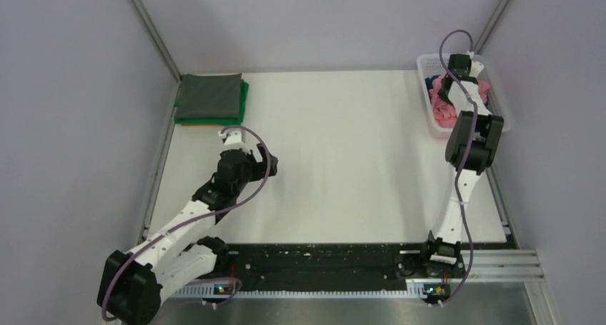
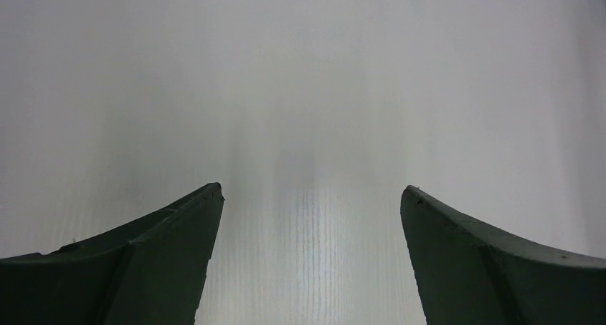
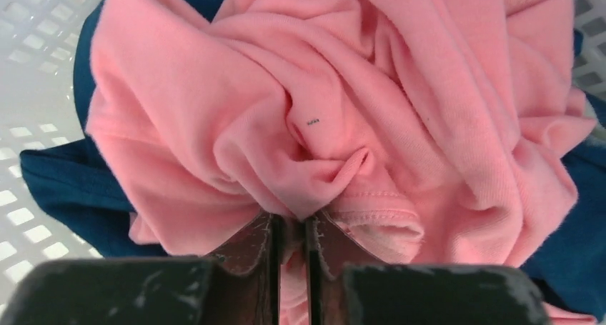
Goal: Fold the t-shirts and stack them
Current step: Grab crumpled tshirt from bin with the right arm, then move the tshirt to the center of the board, then flatten out the tshirt
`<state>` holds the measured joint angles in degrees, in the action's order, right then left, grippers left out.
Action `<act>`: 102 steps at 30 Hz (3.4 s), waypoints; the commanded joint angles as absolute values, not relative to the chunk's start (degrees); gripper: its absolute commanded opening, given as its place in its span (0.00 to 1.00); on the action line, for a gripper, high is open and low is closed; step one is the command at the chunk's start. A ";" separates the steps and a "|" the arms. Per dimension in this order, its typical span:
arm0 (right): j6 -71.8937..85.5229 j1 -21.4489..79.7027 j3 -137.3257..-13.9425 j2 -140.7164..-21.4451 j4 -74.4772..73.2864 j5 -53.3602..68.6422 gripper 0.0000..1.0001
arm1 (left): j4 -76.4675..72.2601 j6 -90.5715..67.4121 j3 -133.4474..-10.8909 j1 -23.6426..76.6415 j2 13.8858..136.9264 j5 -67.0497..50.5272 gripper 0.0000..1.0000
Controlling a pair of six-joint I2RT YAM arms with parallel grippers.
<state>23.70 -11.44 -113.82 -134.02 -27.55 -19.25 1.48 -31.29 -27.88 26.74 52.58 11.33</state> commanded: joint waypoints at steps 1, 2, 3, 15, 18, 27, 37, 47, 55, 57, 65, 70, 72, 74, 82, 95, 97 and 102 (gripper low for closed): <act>23.12 -11.43 -117.06 -128.11 -26.15 -20.35 0.05 | 1.62 -30.28 -31.41 26.88 53.01 10.35 0.99; 22.75 -11.43 -117.10 -126.34 -25.92 -19.87 0.03 | 2.27 -30.20 -31.71 26.89 52.96 10.13 0.99; 22.42 -11.38 -117.22 -124.24 -25.74 -19.40 0.00 | 2.63 -30.09 -31.85 26.89 52.74 9.95 0.99; 22.15 -10.33 -109.47 -94.45 -17.18 4.02 0.00 | 2.79 -30.48 -31.24 26.89 50.05 9.92 0.99; 23.51 -8.27 -107.49 -88.77 -15.51 13.29 0.00 | 2.89 -30.67 -31.11 26.89 49.29 10.18 0.99; 25.41 11.07 -110.37 -83.18 -12.66 26.48 0.00 | 3.68 -31.23 -30.52 26.89 46.04 12.15 0.99; 26.09 28.90 -116.18 -88.37 -12.18 30.14 0.00 | 5.07 -32.80 -30.17 26.85 43.62 17.14 0.99; 21.95 25.48 -78.09 -73.32 -10.91 1.07 0.01 | 8.31 -35.83 -29.40 26.89 39.48 26.64 0.99; 27.97 11.99 -45.05 -64.38 -13.73 -7.48 0.92 | 9.78 -35.97 -31.83 26.83 44.09 25.05 0.99; 27.21 11.95 -43.82 -62.50 -15.85 -9.69 0.97 | 11.96 -37.08 -33.35 26.87 46.32 23.80 0.99; 27.91 11.90 -37.64 -49.85 -16.78 -5.59 0.99 | 30.84 -49.73 -36.22 26.89 50.41 19.62 0.98; 28.55 11.95 -34.22 -46.13 -17.05 -3.19 0.99 | 30.31 -52.44 -30.07 26.81 48.49 24.06 0.95; 28.36 11.94 -33.85 -46.01 -17.05 -2.97 0.99 | 27.96 -52.56 -27.95 26.59 47.85 24.45 0.94; 28.32 11.94 -33.88 -46.49 -17.03 -2.40 0.99 | 24.39 -51.52 -26.37 26.33 47.50 23.21 0.91; 27.30 11.95 -34.42 -47.27 -17.17 -1.61 0.99 | 13.46 -50.42 -22.23 20.83 52.78 19.54 0.80; 26.58 11.95 -34.37 -47.12 -17.77 -3.05 0.99 | 7.08 -48.69 -23.78 17.82 59.23 11.82 0.45; 26.61 11.88 -34.37 -47.17 -17.84 -3.20 0.99 | 6.95 -48.55 -24.19 17.84 59.62 11.37 0.39; 26.55 11.94 -34.44 -47.14 -18.10 -3.32 0.99 | 8.17 -48.00 -25.73 17.75 60.44 12.66 0.25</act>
